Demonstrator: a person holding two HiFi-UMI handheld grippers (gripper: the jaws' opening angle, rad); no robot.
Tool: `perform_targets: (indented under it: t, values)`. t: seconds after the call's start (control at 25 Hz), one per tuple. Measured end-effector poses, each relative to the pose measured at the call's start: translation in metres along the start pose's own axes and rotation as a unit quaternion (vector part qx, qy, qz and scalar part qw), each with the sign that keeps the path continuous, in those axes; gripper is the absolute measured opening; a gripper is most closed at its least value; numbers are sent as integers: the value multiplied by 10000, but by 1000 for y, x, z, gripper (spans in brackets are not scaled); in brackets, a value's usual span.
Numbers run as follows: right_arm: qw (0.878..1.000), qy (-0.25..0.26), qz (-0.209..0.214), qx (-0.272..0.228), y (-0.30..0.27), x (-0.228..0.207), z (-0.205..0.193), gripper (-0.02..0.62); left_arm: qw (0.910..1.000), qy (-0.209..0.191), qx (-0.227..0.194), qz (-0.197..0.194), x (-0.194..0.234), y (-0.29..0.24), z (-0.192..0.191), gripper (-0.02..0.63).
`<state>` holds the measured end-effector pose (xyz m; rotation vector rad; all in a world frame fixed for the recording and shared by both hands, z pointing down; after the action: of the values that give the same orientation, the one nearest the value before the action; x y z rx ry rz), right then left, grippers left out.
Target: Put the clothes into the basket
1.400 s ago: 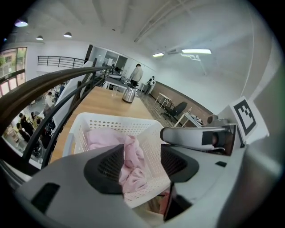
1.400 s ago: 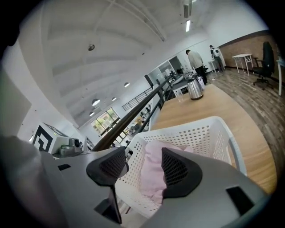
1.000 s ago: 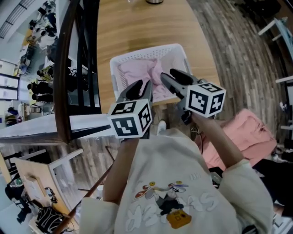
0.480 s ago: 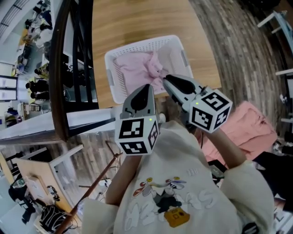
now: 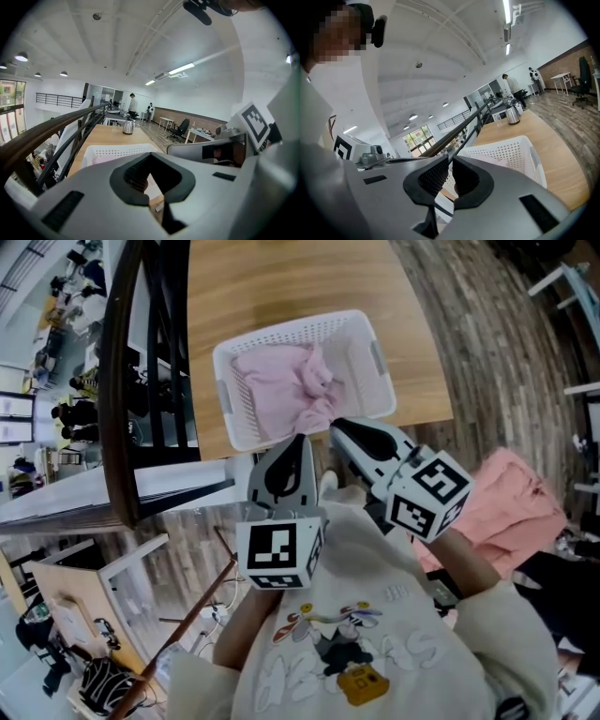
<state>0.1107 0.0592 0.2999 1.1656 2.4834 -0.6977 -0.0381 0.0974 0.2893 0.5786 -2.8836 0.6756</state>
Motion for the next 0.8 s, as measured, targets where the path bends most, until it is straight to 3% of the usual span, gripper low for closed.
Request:
perform_targets:
  t: [0.36, 0.8]
  values:
    - [9995, -279, 102, -56, 7, 7, -6, 44, 9999, 149, 61, -27, -2, 11, -12, 0]
    - [10000, -31, 27, 10, 3, 9, -11, 31, 9996, 61, 141, -221, -5, 3, -9, 0]
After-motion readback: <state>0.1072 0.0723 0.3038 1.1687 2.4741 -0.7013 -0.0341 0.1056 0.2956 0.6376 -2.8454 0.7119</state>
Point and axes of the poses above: the fingertips, and each gripper's own axes: y backward along the fingers, x to its left, z out of its top, the point moved 9 cm from there along y, backward along the fingers, and after that the axes turned 2 degrees about x, right-handed, at the moved point
